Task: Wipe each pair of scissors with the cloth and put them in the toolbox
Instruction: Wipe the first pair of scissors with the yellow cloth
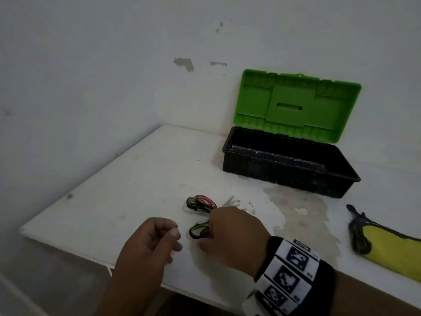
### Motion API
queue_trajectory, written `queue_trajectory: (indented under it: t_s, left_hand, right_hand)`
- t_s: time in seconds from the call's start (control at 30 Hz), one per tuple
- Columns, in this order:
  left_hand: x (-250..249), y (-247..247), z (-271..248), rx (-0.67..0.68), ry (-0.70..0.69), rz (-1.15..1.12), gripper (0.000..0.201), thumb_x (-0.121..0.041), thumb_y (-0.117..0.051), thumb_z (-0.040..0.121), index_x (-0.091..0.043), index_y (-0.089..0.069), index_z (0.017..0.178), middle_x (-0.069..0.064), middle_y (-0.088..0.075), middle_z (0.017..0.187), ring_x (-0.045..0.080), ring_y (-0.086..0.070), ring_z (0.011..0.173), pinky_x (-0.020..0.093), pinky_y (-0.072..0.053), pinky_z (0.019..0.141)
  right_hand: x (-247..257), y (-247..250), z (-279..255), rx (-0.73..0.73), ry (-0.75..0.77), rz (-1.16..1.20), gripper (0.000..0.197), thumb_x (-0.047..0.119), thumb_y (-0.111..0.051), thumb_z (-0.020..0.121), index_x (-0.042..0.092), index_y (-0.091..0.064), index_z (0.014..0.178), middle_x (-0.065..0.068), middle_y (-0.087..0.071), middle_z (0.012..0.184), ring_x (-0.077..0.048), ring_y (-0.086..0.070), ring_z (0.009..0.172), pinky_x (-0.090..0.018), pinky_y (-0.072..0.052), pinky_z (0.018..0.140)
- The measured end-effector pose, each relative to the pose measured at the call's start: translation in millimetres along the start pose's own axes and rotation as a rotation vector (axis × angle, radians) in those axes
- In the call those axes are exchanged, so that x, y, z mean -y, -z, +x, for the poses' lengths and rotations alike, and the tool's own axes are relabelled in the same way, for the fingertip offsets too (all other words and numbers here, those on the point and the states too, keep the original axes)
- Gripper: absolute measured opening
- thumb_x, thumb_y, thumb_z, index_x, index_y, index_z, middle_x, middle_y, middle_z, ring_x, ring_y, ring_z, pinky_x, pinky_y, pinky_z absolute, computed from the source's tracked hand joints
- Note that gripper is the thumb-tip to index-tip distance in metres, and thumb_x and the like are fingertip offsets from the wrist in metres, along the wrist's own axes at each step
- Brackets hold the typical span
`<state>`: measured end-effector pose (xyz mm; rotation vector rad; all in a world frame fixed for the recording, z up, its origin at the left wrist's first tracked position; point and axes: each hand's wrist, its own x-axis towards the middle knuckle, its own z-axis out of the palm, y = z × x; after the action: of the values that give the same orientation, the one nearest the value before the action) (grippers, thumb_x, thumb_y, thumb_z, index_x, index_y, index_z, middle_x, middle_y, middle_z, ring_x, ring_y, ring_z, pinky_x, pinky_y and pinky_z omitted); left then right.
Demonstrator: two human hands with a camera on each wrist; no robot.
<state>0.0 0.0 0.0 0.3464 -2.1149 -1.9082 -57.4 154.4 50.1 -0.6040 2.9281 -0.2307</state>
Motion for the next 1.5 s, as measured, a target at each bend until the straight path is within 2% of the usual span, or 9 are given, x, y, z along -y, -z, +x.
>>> queue_trajectory:
  t_s: [0.13, 0.3, 0.37, 0.47, 0.63, 0.87, 1.1, 1.27, 1.5]
  left_hand:
    - [-6, -9, 7, 0.060, -0.015, -0.037, 0.012, -0.006, -0.059, 0.094, -0.013, -0.067, 0.089, 0.005, -0.072, 0.075, 0.020, -0.069, 0.070, 0.034, -0.052, 0.060]
    - [-21, -25, 10, 0.143, 0.049, -0.131, 0.010, -0.010, -0.058, 0.095, -0.015, -0.066, 0.097, 0.007, -0.073, 0.076, 0.024, -0.068, 0.073, 0.036, -0.051, 0.063]
    - [-30, -37, 13, 0.177, 0.096, -0.184, 0.014, -0.009, -0.057, 0.095, -0.016, -0.065, 0.104, 0.008, -0.074, 0.082, 0.020, -0.068, 0.070, 0.034, -0.051, 0.062]
    - [-47, -62, 16, 0.238, 0.166, -0.295, 0.021, -0.019, -0.059, 0.095, -0.017, -0.059, 0.116, 0.011, -0.075, 0.089, 0.021, -0.069, 0.070, 0.035, -0.051, 0.062]
    - [-76, -111, 18, 0.345, 0.259, -0.469, 0.031, -0.033, -0.051, 0.097, -0.012, -0.058, 0.118, 0.020, -0.074, 0.096, 0.030, -0.071, 0.071, 0.037, -0.051, 0.059]
    - [-90, -172, 11, 0.275, 0.251, -0.584, 0.036, -0.040, -0.049, 0.098, -0.010, -0.066, 0.107, 0.016, -0.074, 0.093, 0.034, -0.072, 0.078, 0.046, -0.057, 0.070]
    - [-100, -217, 0, 0.281, 0.148, -0.554, 0.026, -0.036, -0.046, 0.099, -0.014, -0.059, 0.092, 0.009, -0.068, 0.061, 0.023, -0.066, 0.056, 0.036, -0.050, 0.058]
    - [-104, -242, -1, 0.256, 0.150, -0.594, 0.030, -0.043, -0.045, 0.100, -0.017, -0.060, 0.097, 0.015, -0.063, 0.072, 0.022, -0.065, 0.053, 0.032, -0.050, 0.048]
    - [-105, -259, 0, 0.169, 0.038, -0.613, 0.023, -0.035, -0.043, 0.102, -0.025, -0.059, 0.090, -0.004, -0.067, 0.064, 0.021, -0.067, 0.060, 0.039, -0.052, 0.062]
  right_hand:
    - [-6, 3, -1, -0.020, 0.036, -0.060, 0.024, 0.038, -0.053, 0.093, 0.017, -0.063, 0.087, 0.005, -0.049, 0.069, -0.012, -0.048, 0.064, -0.022, -0.032, 0.051]
    - [-32, 30, -19, -0.153, 0.009, 0.132, 0.022, 0.039, -0.054, 0.096, 0.028, -0.073, 0.096, 0.010, -0.067, 0.085, -0.007, -0.061, 0.078, -0.027, -0.052, 0.075]
    - [-45, 46, -33, -0.239, 0.040, 0.230, 0.018, 0.039, -0.056, 0.096, 0.036, -0.071, 0.087, 0.018, -0.061, 0.070, -0.003, -0.062, 0.072, -0.025, -0.052, 0.073]
    - [-61, 61, -55, -0.340, 0.042, 0.301, 0.022, 0.043, -0.059, 0.092, 0.041, -0.070, 0.111, 0.031, -0.055, 0.071, 0.009, -0.060, 0.071, -0.007, -0.044, 0.070]
    - [-88, 60, -90, -0.555, 0.177, 0.173, 0.026, 0.051, -0.055, 0.087, 0.042, -0.070, 0.105, 0.023, -0.071, 0.087, 0.005, -0.063, 0.068, -0.011, -0.053, 0.061]
    - [-122, 44, -113, -0.645, 0.233, 0.177, 0.017, 0.044, -0.060, 0.089, 0.038, -0.071, 0.100, 0.018, -0.069, 0.095, -0.002, -0.064, 0.069, -0.012, -0.047, 0.057]
    - [-145, 37, -118, -0.737, 0.155, 0.136, 0.019, 0.043, -0.060, 0.087, 0.036, -0.073, 0.099, 0.017, -0.071, 0.096, -0.003, -0.065, 0.065, -0.017, -0.053, 0.053]
    - [-161, 34, -119, -0.816, 0.103, 0.124, 0.020, 0.042, -0.058, 0.087, 0.033, -0.075, 0.095, 0.015, -0.071, 0.094, -0.006, -0.065, 0.063, -0.020, -0.052, 0.049]
    - [-179, 34, -121, -0.834, 0.084, 0.159, 0.017, 0.042, -0.061, 0.084, 0.035, -0.073, 0.094, 0.018, -0.070, 0.093, -0.004, -0.064, 0.062, -0.019, -0.051, 0.049]
